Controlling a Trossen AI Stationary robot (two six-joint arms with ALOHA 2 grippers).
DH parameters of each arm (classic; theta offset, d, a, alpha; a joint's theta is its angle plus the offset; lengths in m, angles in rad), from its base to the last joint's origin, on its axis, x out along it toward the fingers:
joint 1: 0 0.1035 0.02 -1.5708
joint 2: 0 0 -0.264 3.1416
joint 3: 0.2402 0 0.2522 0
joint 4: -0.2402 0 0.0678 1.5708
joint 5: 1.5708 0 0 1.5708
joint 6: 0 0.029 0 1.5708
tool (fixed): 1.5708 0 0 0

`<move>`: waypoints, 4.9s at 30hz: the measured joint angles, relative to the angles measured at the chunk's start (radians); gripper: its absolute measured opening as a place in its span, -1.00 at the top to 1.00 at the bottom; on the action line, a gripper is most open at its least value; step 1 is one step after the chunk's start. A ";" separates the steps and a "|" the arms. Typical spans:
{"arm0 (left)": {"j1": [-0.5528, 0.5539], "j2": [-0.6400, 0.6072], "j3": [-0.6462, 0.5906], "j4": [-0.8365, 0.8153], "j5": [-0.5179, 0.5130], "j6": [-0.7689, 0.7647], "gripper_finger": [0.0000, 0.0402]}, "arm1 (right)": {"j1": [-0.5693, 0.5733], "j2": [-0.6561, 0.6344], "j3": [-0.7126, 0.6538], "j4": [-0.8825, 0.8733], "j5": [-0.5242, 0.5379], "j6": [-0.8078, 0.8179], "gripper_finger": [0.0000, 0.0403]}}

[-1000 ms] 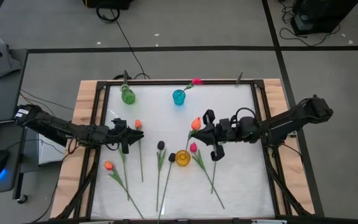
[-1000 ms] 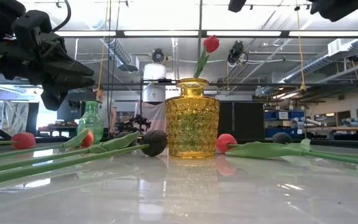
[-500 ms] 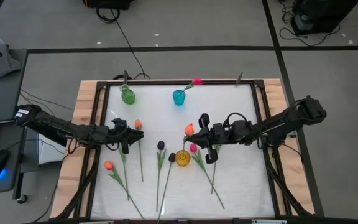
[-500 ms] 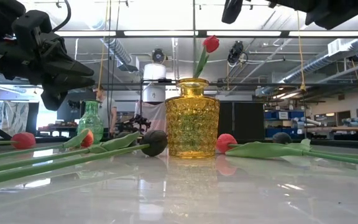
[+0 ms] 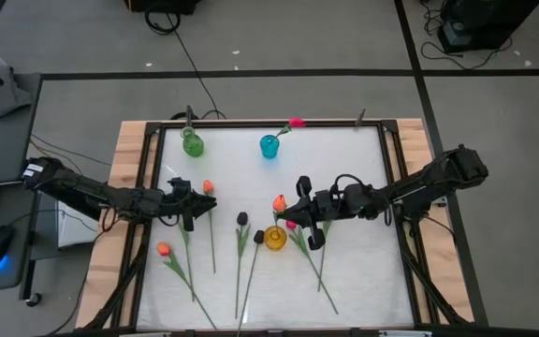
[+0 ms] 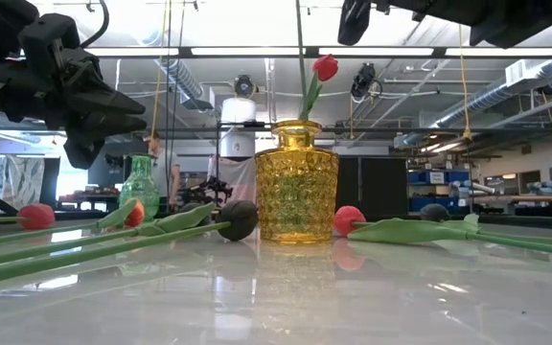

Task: Sort flowers into vase by color
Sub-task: Put the right orange flower into the yellow vase, then put the left orange flower into the yellow vase

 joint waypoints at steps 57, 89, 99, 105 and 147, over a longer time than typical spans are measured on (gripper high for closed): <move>0.000 -0.001 0.000 0.062 0.001 -0.073 0.44 | -0.003 -0.185 -0.001 -0.402 0.018 -0.028 0.00; 0.000 0.001 0.395 -0.668 -0.055 -0.332 0.44 | -0.024 -0.396 -0.001 -0.626 0.197 -0.165 -0.01; 0.017 0.047 0.568 -1.124 -0.104 -0.523 0.44 | -0.059 -0.396 -0.001 -0.630 0.194 -0.165 -0.01; 0.054 0.127 0.572 -1.160 -0.021 -0.605 0.44 | -0.076 -0.395 -0.001 -0.666 0.194 -0.160 -0.01; 0.249 0.599 0.573 -1.060 0.251 -0.797 0.44 | -0.104 -0.395 -0.001 -0.712 0.192 -0.157 -0.02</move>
